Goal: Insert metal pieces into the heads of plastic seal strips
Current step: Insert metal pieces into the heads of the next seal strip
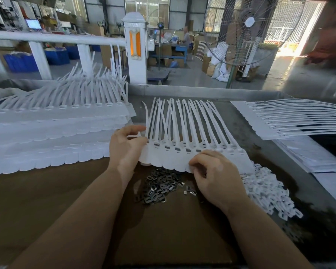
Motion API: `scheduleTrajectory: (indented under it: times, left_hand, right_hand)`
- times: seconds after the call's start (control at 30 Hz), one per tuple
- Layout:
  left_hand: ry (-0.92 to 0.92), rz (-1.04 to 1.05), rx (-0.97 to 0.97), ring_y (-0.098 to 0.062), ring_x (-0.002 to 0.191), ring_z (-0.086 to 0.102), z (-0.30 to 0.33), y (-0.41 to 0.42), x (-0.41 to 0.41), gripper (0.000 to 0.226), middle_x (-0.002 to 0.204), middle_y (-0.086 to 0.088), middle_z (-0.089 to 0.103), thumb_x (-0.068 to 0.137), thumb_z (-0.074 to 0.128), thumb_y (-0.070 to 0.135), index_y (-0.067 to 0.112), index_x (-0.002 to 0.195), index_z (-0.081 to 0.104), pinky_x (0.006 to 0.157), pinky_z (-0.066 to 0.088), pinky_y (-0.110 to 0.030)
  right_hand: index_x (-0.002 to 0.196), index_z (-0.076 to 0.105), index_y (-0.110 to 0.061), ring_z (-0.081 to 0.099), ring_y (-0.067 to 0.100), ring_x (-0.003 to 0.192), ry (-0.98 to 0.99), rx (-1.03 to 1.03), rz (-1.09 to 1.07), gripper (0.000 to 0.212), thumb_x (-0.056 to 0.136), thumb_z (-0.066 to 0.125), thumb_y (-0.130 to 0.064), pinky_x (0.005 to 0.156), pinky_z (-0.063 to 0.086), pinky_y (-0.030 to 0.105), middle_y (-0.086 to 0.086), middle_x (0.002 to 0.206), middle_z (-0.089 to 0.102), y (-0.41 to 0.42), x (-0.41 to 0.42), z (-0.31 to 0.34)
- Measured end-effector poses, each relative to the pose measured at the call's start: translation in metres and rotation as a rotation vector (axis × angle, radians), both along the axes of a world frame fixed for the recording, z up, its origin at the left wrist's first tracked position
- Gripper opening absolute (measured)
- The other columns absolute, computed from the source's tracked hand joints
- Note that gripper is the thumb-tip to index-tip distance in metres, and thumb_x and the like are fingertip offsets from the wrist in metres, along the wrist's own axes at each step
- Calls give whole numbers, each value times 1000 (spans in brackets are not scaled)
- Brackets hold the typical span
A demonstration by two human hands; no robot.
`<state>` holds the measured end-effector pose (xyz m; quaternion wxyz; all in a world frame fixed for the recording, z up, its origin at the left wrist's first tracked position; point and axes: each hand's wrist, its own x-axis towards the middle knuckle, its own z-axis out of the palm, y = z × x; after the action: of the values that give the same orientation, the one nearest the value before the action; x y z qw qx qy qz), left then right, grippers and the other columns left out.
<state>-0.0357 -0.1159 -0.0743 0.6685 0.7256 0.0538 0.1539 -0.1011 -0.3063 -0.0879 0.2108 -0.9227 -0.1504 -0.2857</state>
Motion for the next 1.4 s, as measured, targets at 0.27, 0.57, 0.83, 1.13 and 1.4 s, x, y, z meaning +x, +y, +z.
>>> scheduleTrajectory:
  times: [0.27,0.57,0.83,1.13,1.4]
  left_hand:
    - [29,-77,19,-12,98,61,-3,2,0,31,96,6,64,81,67,4,35,85,64,89,49,-32]
    - [92,-160,45,2,94,52,-6,2,1,30,100,8,59,80,70,8,20,108,67,76,36,-11]
    - [98,-162,69,-27,100,61,0,-2,-4,35,105,-11,64,78,65,-4,29,89,68,96,48,-42]
    - [109,-65,28,-30,102,57,0,-1,-2,40,110,-10,58,76,59,-9,30,82,67,93,49,-46]
    - [132,-84,76,-14,94,50,-3,0,1,33,96,4,52,79,58,-6,23,93,68,78,42,-24]
  right_hand:
    - [78,69,-11,61,19,80,-2,-1,-2,9,75,68,-2,71,51,29,0,80,67,1,1,0]
    - [77,70,-10,61,20,79,-5,3,-6,9,75,68,-2,70,52,31,1,79,67,2,0,-1]
    - [78,70,-10,61,19,79,1,-16,-4,9,75,67,-1,71,52,30,1,79,67,1,0,0]
    - [83,70,-8,62,19,83,10,-16,21,9,78,66,-3,77,49,27,3,85,68,1,0,0]
    - [85,68,-7,63,20,70,-73,38,61,8,87,62,-12,65,54,36,3,75,68,4,-3,3]
